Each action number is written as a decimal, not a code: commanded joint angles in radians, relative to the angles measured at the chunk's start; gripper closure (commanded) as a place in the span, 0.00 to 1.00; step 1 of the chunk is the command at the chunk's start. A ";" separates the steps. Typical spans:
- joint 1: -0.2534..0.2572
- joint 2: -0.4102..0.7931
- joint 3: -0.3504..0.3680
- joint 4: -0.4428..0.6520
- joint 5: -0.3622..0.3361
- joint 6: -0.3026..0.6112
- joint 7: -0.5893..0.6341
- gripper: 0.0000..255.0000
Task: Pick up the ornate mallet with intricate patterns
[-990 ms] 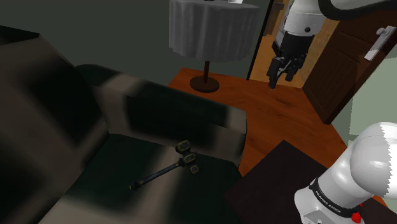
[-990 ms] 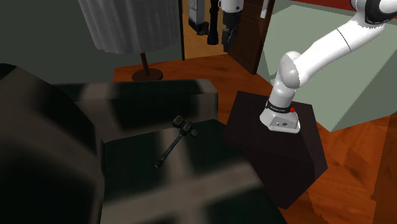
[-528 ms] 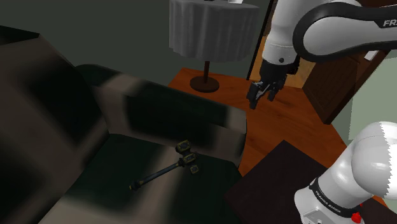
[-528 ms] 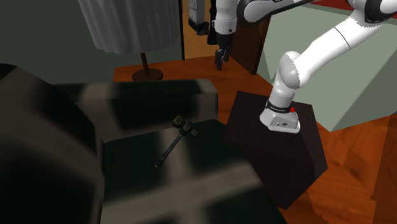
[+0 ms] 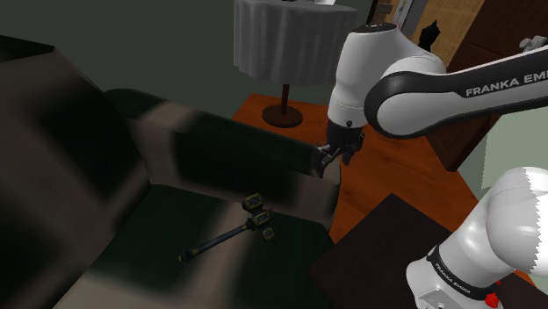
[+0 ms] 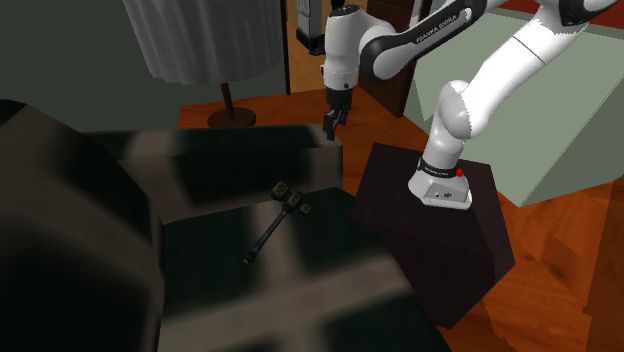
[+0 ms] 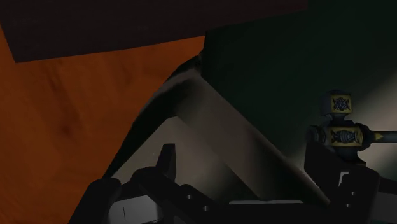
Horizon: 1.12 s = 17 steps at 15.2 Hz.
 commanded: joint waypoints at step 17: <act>0.015 0.776 0.210 0.230 -0.531 0.449 0.717 0.00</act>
